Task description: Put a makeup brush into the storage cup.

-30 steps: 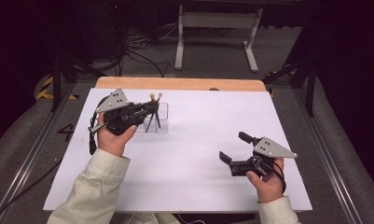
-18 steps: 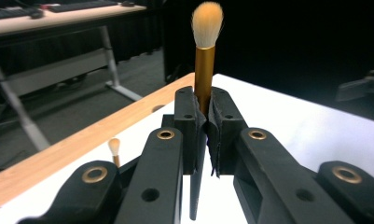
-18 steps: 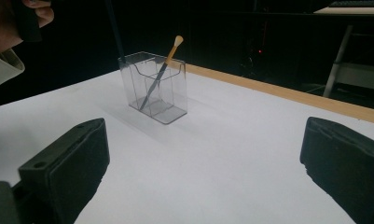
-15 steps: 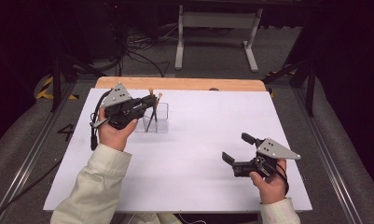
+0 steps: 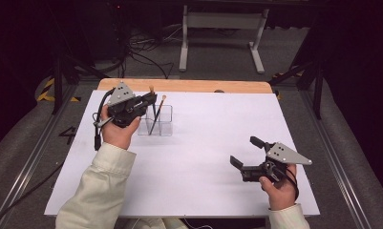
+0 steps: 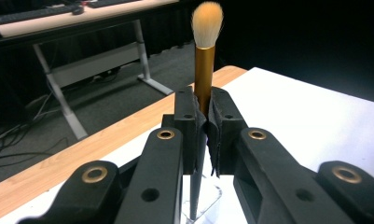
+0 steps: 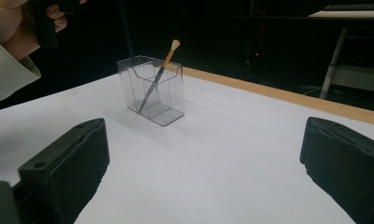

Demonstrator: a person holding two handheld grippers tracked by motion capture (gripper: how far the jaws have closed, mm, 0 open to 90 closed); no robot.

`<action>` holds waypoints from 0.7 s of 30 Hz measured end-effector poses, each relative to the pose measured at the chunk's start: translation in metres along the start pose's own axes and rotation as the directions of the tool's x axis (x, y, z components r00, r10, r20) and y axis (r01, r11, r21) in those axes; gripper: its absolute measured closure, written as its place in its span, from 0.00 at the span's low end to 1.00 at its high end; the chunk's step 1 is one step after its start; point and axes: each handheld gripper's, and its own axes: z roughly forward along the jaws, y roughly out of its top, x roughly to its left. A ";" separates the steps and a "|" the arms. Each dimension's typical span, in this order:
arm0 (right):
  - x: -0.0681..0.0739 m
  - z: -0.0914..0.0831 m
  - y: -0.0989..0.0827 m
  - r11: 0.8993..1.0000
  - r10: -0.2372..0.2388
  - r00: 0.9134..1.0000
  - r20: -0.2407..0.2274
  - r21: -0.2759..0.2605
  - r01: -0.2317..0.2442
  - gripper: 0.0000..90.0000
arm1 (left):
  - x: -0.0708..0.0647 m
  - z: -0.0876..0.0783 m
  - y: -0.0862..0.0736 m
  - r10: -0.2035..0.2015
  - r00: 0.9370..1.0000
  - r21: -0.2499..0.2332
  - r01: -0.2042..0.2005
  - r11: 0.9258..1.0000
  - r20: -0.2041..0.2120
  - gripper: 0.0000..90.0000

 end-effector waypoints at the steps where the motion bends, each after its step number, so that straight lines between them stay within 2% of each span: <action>1: 0.000 0.000 0.000 1.000 0.000 1.000 0.001 0.001 0.000 0.02 | 0.001 0.000 -0.001 -0.001 1.000 -0.006 0.001 1.000 -0.001 0.92; 5: 0.000 0.001 0.000 1.000 -0.003 1.000 0.000 0.005 0.003 0.02 | 0.003 0.002 -0.001 0.009 1.000 -0.012 -0.009 1.000 -0.011 0.92; 16: -0.002 -0.002 0.000 1.000 0.004 1.000 0.023 0.017 -0.005 0.02 | 0.019 0.008 -0.009 -0.037 0.999 -0.002 0.037 0.999 -0.025 0.92; 21: -0.002 -0.001 -0.001 1.000 0.003 1.000 0.020 0.022 -0.004 0.02 | 0.024 0.011 -0.013 -0.020 0.999 -0.008 0.020 1.000 -0.042 0.92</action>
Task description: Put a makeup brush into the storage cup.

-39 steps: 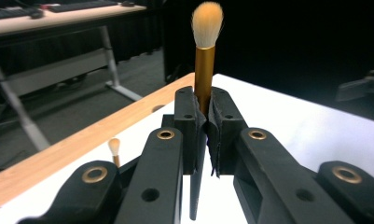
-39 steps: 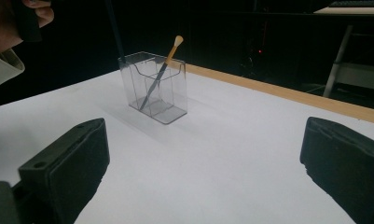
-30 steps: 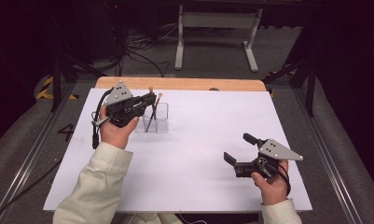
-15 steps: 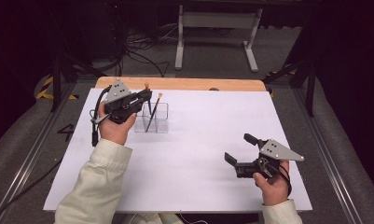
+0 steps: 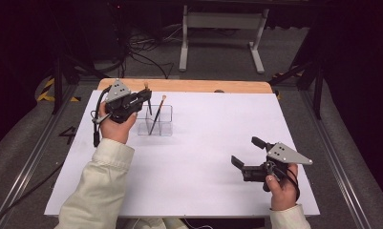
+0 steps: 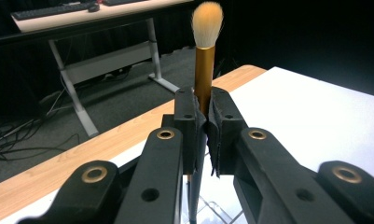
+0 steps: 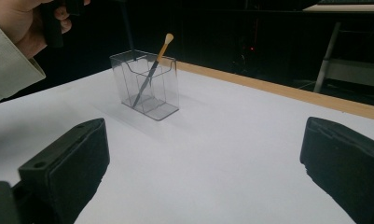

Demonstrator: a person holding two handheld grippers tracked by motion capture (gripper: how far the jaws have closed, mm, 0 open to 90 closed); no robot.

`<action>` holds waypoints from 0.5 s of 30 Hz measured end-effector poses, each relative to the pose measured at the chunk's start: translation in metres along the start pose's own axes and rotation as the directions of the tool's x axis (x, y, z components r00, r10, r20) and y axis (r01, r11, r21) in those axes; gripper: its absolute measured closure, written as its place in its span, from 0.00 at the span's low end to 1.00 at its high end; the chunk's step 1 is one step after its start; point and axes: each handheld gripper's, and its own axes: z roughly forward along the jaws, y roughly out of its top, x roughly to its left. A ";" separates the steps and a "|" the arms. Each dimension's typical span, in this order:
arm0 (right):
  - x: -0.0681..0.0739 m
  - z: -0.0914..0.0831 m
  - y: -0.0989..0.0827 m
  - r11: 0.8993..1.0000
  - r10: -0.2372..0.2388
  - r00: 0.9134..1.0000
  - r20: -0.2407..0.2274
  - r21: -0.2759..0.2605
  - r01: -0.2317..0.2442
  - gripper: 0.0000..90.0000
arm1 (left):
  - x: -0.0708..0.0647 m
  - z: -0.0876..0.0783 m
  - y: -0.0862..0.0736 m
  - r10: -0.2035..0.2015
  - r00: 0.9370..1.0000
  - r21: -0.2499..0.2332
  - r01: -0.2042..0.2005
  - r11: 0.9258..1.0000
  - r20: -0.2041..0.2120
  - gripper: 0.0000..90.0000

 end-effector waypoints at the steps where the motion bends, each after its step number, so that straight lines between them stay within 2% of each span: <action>1: 0.000 0.000 0.000 1.000 0.000 1.000 0.000 0.000 0.000 0.02 | 0.001 0.001 -0.001 -0.004 1.000 0.000 0.004 1.000 0.001 0.92; 9: 0.001 0.001 0.000 1.000 -0.001 1.000 -0.002 0.002 0.001 0.02 | 0.004 0.008 -0.006 -0.010 1.000 0.036 0.010 0.999 0.009 0.92; 12: 0.001 0.000 0.000 1.000 -0.002 1.000 -0.002 0.004 0.002 0.02 | 0.006 0.011 -0.009 -0.038 0.999 0.049 0.036 0.998 0.032 0.92; 15: 0.001 0.000 0.000 1.000 -0.003 1.000 -0.002 0.007 0.003 0.02 | 0.007 0.015 -0.011 -0.049 0.998 0.069 0.045 0.997 0.050 0.92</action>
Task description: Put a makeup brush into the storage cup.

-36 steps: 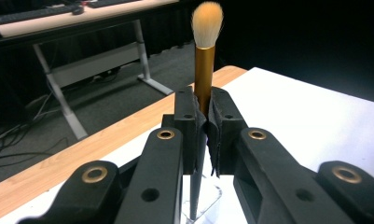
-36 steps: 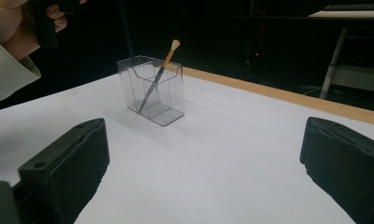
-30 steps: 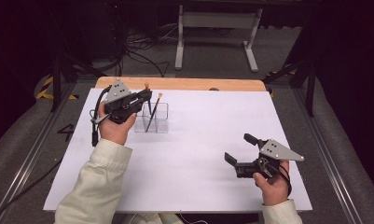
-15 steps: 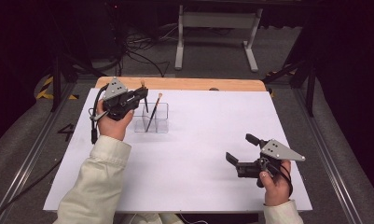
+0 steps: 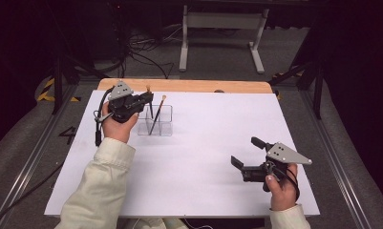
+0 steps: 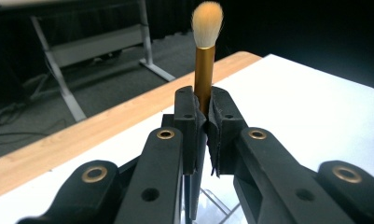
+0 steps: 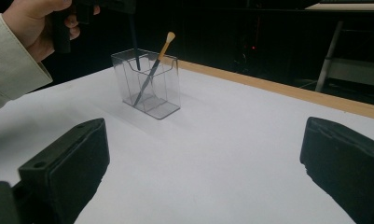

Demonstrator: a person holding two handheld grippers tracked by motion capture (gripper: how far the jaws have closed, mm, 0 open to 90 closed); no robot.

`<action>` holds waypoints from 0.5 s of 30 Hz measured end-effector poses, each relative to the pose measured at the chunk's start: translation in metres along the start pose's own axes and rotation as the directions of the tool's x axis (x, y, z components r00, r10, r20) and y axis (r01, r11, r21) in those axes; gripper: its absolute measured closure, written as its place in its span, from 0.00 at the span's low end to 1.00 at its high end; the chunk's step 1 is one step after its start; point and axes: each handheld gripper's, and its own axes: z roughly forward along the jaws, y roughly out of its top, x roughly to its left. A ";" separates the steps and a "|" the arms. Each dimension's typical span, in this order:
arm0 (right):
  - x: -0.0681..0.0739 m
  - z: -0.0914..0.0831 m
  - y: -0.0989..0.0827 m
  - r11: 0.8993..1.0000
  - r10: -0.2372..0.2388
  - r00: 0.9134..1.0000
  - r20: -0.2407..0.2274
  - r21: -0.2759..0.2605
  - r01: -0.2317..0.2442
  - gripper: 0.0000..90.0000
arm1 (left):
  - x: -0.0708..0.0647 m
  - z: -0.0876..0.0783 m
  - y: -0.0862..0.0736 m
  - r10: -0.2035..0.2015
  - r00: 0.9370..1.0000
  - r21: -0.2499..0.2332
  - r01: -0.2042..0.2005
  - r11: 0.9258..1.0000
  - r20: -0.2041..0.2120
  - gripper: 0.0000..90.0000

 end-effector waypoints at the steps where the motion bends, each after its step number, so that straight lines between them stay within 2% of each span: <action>1: 0.000 0.000 0.000 1.000 -0.002 1.000 -0.001 0.001 0.002 0.02 | 0.001 0.001 -0.001 0.000 1.000 0.011 0.000 1.000 0.002 0.92; 5: 0.000 0.000 0.000 1.000 -0.001 1.000 -0.003 0.000 0.001 0.02 | 0.001 0.003 -0.002 -0.003 1.000 0.028 0.003 1.000 0.012 0.92; 12: 0.002 0.002 -0.001 1.000 -0.008 1.000 -0.016 0.012 0.008 0.02 | 0.004 0.007 -0.006 -0.039 0.999 0.040 0.038 0.998 0.023 0.92; 15: 0.001 0.002 0.000 1.000 -0.005 1.000 -0.012 0.012 0.005 0.02 | 0.005 0.009 -0.007 -0.040 0.999 0.059 0.038 0.998 0.029 0.92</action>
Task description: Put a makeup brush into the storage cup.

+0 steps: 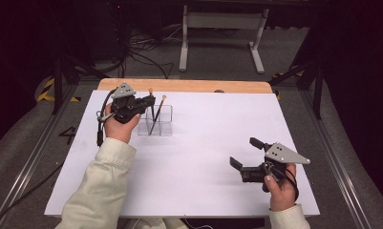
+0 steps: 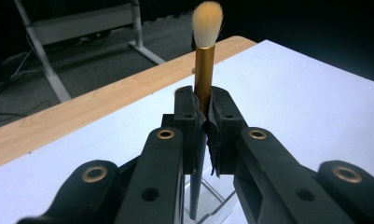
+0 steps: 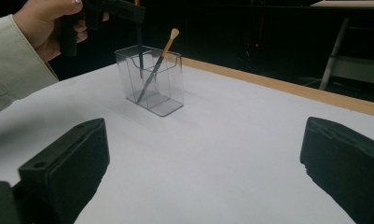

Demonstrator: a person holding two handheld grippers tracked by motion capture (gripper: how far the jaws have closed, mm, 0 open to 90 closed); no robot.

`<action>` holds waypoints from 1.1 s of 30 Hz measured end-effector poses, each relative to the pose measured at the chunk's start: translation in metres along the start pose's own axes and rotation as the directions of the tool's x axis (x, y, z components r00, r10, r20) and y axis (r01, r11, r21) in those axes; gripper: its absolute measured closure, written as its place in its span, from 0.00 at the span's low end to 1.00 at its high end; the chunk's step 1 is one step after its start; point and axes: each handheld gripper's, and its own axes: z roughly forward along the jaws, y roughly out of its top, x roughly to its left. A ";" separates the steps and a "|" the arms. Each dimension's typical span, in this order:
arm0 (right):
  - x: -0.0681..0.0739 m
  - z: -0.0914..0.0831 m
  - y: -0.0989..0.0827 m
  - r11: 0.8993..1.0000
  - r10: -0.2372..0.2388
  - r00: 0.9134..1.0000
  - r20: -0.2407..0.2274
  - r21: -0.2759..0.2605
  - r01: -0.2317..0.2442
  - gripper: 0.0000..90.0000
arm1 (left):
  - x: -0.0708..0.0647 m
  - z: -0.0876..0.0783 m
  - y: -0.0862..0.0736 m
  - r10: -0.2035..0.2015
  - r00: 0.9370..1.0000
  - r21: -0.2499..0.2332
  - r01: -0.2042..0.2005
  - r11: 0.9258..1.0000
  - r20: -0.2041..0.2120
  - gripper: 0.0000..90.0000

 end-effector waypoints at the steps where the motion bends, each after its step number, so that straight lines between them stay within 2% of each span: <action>1: 0.000 0.000 0.000 1.000 -0.002 1.000 0.001 -0.001 0.002 0.02 | 0.000 0.001 0.000 -0.004 1.000 0.009 0.004 1.000 0.005 0.92; 12: 0.000 0.000 0.001 1.000 -0.001 1.000 -0.008 -0.009 0.001 0.02 | 0.002 0.006 -0.005 -0.023 1.000 0.031 0.023 0.999 0.009 0.92; 15: 0.000 0.000 0.002 1.000 -0.001 1.000 -0.009 -0.011 0.001 0.02 | 0.003 0.008 -0.006 -0.028 0.999 0.049 0.027 0.998 0.026 0.91; 16: 0.000 -0.001 0.002 1.000 0.000 1.000 -0.008 -0.010 0.000 0.02 | 0.002 0.008 -0.006 -0.028 0.999 0.046 0.027 0.999 0.016 0.87; 17: 0.001 -0.001 0.002 1.000 -0.001 1.000 -0.008 -0.008 0.001 0.02 | 0.002 0.008 -0.006 -0.032 0.999 0.047 0.032 0.998 0.012 0.71; 19: 0.001 -0.001 0.002 1.000 -0.001 1.000 -0.009 -0.008 0.001 0.02 | 0.002 0.007 -0.005 -0.037 0.999 0.042 0.036 0.998 0.014 0.52; 20: 0.000 -0.001 0.002 1.000 -0.002 1.000 -0.010 -0.008 0.002 0.02 | 0.001 0.006 -0.005 -0.031 1.000 0.037 0.030 0.999 0.007 0.52; 21: -0.001 -0.001 0.003 1.000 -0.006 1.000 -0.010 -0.009 0.006 0.02 | 0.000 0.004 -0.004 -0.030 1.000 0.036 0.030 0.999 0.002 0.40; 23: -0.002 -0.001 0.003 1.000 -0.002 1.000 -0.010 -0.009 0.002 0.02 | -0.003 -0.002 -0.003 -0.027 1.000 0.023 0.027 0.999 0.002 0.28; 26: -0.006 0.000 0.003 1.000 0.001 1.000 -0.014 -0.011 -0.001 0.02 | -0.005 -0.016 -0.004 -0.026 1.000 0.002 0.026 1.000 0.009 0.21; 27: -0.006 0.000 0.003 1.000 0.001 1.000 -0.014 -0.011 -0.001 0.02 | -0.005 -0.016 -0.004 -0.026 1.000 0.002 0.026 1.000 0.009 0.20; 30: -0.012 0.002 0.004 1.000 0.005 1.000 -0.016 -0.004 -0.005 0.02 | -0.010 -0.042 -0.006 -0.007 1.000 -0.044 0.008 0.999 0.013 0.19; 31: -0.014 0.004 0.005 1.000 0.004 1.000 -0.021 -0.004 -0.004 0.02 | -0.010 -0.042 -0.006 -0.007 1.000 -0.044 0.008 0.999 0.013 0.19; 32: -0.015 0.005 0.006 1.000 0.001 1.000 -0.023 0.001 -0.001 0.02 | -0.014 -0.053 -0.008 0.005 1.000 -0.060 -0.004 0.998 0.012 0.19; 33: -0.015 0.005 0.006 1.000 0.001 1.000 -0.023 0.001 -0.001 0.02 | -0.014 -0.053 -0.008 0.005 1.000 -0.060 -0.004 0.998 0.012 0.19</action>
